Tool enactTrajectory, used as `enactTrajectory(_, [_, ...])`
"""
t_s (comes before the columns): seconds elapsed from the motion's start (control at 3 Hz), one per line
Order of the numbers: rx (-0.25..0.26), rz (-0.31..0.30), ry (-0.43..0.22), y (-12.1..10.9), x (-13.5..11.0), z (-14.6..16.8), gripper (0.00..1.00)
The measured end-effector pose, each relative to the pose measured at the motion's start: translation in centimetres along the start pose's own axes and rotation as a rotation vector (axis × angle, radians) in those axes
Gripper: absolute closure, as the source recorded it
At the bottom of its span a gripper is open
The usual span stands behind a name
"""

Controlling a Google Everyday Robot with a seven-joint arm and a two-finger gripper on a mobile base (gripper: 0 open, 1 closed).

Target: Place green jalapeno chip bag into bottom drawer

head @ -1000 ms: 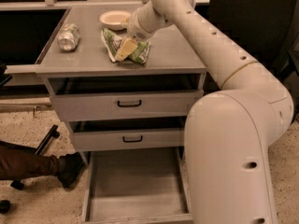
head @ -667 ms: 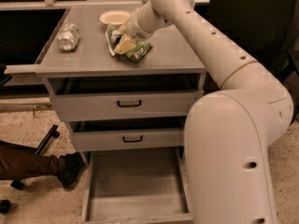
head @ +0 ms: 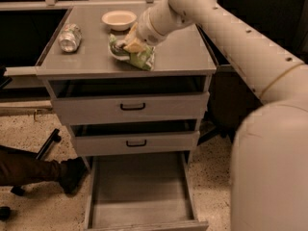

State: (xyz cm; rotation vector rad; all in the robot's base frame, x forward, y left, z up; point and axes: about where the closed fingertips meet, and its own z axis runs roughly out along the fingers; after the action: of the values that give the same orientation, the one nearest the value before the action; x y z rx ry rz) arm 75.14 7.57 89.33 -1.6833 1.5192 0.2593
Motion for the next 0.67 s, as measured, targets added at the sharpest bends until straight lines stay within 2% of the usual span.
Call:
enactTrajectory(0.33, [-0.083,0.013,-0.041,6.2,-0.1,-3.0,1.00])
enactTrajectory(0.67, [-0.144,0.031,-0.066,10.7,0.3,-4.9,1.00])
